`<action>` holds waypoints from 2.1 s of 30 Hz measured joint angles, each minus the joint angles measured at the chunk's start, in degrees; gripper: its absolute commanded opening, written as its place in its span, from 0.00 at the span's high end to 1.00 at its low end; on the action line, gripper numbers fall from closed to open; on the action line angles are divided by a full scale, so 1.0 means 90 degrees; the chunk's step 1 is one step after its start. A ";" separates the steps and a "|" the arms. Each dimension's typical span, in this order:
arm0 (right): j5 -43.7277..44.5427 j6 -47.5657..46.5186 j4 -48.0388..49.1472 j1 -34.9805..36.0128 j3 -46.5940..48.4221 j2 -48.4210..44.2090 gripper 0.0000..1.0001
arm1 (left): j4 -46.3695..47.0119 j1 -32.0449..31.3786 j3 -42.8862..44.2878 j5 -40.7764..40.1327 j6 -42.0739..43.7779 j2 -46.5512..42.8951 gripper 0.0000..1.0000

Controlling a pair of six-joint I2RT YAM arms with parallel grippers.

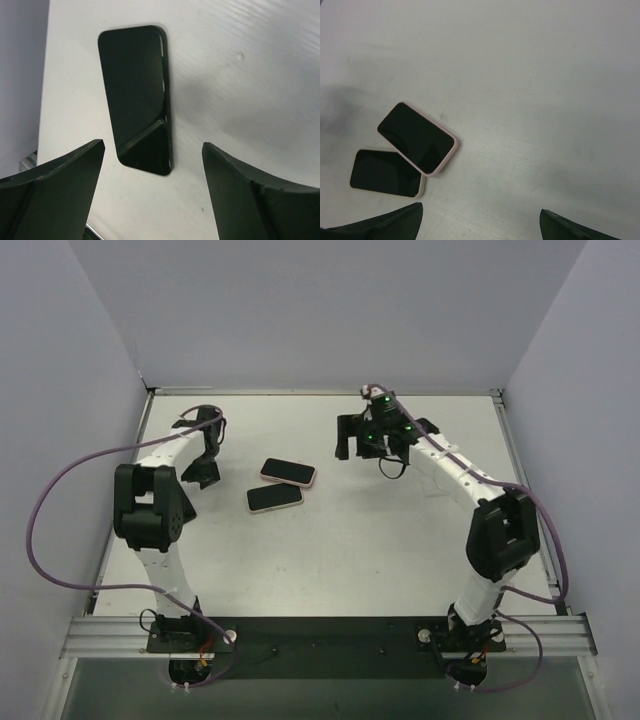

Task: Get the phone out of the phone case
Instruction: Place the phone at the center of the board, then pick up the phone at the center of the board.

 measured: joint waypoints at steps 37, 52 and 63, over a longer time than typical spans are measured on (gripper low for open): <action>-0.1571 -0.2939 -0.0512 0.1406 0.3636 0.4500 0.14 | 0.0432 -0.0697 -0.2735 0.4864 -0.0646 -0.5170 0.06; -0.1129 -0.2385 -0.0143 0.1481 0.2786 0.3968 1.00 | 0.0814 -0.0709 -0.2871 0.5394 -0.1003 -0.5093 0.07; -0.0658 -0.0529 0.0398 0.1460 0.0573 0.2178 1.00 | 0.3521 -0.0964 -0.3956 0.6805 -0.2878 -0.4311 0.08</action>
